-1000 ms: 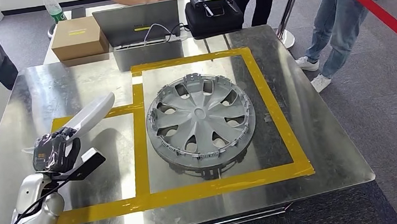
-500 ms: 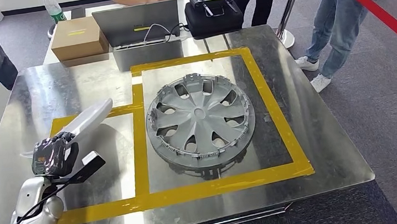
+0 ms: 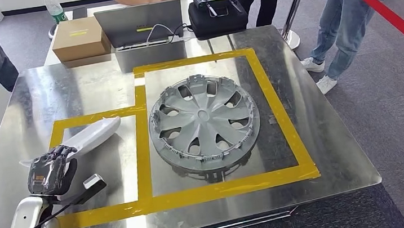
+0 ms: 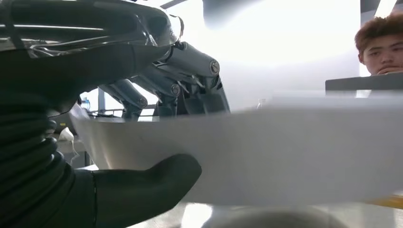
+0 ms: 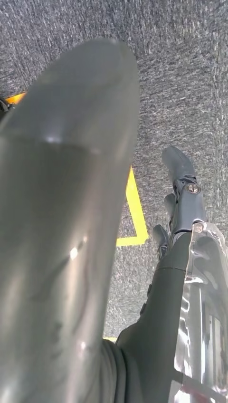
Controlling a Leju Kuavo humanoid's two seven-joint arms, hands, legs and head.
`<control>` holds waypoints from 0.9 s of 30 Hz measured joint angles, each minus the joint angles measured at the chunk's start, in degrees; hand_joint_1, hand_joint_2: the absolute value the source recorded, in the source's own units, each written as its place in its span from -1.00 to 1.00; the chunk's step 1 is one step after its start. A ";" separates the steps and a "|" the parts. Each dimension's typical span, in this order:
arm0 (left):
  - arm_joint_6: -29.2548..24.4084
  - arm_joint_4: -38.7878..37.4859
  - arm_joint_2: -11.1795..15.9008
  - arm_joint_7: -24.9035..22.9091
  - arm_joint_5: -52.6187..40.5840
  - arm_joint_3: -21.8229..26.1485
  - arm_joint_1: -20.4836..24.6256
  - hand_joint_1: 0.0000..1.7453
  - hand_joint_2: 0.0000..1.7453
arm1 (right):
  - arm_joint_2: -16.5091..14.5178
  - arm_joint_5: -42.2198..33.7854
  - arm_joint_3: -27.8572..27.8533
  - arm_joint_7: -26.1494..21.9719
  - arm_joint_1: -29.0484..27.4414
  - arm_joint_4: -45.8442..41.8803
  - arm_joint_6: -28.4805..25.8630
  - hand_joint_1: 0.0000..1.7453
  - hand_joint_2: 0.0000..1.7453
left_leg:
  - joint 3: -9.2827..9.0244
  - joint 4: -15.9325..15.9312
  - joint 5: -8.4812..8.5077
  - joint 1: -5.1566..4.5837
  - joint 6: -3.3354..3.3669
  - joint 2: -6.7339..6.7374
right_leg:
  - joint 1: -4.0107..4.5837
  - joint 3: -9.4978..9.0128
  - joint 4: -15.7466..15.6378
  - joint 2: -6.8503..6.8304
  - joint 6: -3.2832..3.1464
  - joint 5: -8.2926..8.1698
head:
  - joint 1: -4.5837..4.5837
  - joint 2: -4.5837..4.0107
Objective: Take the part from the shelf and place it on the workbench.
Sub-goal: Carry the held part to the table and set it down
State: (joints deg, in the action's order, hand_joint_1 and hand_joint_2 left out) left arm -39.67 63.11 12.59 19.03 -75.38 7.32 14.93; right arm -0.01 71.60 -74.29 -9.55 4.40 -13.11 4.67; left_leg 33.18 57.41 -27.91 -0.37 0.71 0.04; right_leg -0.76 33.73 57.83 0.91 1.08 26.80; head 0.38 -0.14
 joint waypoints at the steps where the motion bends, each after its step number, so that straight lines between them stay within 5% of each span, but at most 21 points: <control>1: -0.03 1.04 0.01 -0.18 -0.40 0.16 -0.71 -1.00 1.00 | 0.01 -0.14 0.00 0.13 -0.01 0.00 -0.02 -1.00 -1.00 | 0.00 0.00 0.00 0.00 0.00 0.00 | 0.00 0.00 0.00 0.00 0.00 0.00 | 0.01 0.01; 8: -0.43 10.94 -0.67 1.64 -2.69 3.58 -7.13 -1.00 1.00 | 0.00 -0.62 0.00 0.52 -0.05 0.01 -0.08 -1.00 -1.00 | -0.01 -0.01 -0.01 0.00 -0.01 0.01 | 0.01 0.02 0.00 0.01 -0.01 0.04 | 0.01 0.01; 12: -0.44 18.18 -3.33 9.37 -1.24 7.61 -10.01 -1.00 -1.00 | 0.03 -0.47 0.00 0.54 -0.05 0.01 -0.08 -1.00 -1.00 | -0.01 -0.01 -0.01 0.00 -0.01 -0.03 | 0.00 -0.01 0.00 0.00 0.02 0.09 | -0.01 0.01; 16: 0.52 22.31 -5.87 15.78 12.56 9.99 -10.91 -1.00 -1.00 | 0.09 -0.56 0.00 0.34 -0.06 0.01 -0.08 -1.00 -1.00 | -0.03 -0.01 -0.02 -0.01 -0.01 -0.03 | 0.00 -0.04 -0.01 -0.01 0.03 0.08 | -0.01 0.01; 22: 13.81 30.38 -6.61 20.61 56.59 8.97 -12.73 -1.00 -1.00 | 0.10 -0.32 0.00 0.04 -0.05 0.01 -0.08 -1.00 -1.00 | -0.07 -0.01 -0.02 0.02 -0.01 -0.03 | 0.02 -0.06 0.00 -0.01 0.03 0.09 | 0.00 0.01; 27: 20.68 39.80 -7.06 21.07 68.81 8.11 -15.13 -1.00 -1.00 | 0.26 0.16 0.00 0.04 -0.05 0.01 -0.08 -1.00 -1.00 | -0.07 -0.01 -0.04 0.02 -0.04 -0.03 | 0.02 -0.08 0.00 -0.01 0.05 0.11 | 0.00 0.01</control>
State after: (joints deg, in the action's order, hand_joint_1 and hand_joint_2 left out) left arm -18.98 102.91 5.53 40.10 -6.57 15.43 -0.21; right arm 0.26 71.76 -74.29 -9.51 4.36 -13.10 4.60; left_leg 33.11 57.40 -27.95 -0.34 0.67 0.01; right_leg -0.74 33.66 57.82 0.90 1.13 26.90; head 0.38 -0.13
